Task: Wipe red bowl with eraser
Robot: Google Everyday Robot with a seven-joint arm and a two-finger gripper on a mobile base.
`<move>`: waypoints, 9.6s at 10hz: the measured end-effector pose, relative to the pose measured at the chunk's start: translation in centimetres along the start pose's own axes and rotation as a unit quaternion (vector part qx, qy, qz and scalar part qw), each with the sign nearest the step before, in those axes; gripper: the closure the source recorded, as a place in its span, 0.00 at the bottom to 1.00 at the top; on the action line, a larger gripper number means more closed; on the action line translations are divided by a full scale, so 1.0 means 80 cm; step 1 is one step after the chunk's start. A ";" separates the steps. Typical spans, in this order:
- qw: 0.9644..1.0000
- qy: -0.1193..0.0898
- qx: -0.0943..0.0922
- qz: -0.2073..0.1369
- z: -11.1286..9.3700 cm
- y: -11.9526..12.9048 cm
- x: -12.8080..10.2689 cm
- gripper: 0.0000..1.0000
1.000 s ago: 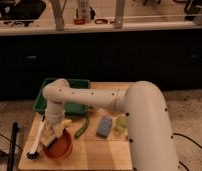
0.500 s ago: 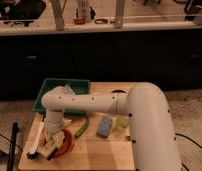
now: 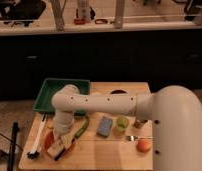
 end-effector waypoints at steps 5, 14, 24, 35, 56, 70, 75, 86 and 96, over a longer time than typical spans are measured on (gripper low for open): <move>1.000 0.018 0.015 0.016 -0.028 -0.040 0.044 1.00; 0.997 -0.021 -0.053 -0.057 0.052 -0.092 -0.012 1.00; 1.000 -0.001 0.011 -0.010 -0.017 -0.017 0.022 1.00; 0.997 -0.017 -0.022 -0.069 0.020 -0.056 -0.021 1.00; 0.999 -0.021 0.008 -0.029 0.048 -0.062 0.017 1.00; 0.999 -0.021 0.008 -0.029 0.048 -0.062 0.018 1.00; 0.999 -0.021 0.008 -0.029 0.048 -0.062 0.018 1.00; 0.999 -0.021 0.008 -0.029 0.048 -0.062 0.017 1.00; 0.999 -0.021 0.008 -0.029 0.048 -0.062 0.018 1.00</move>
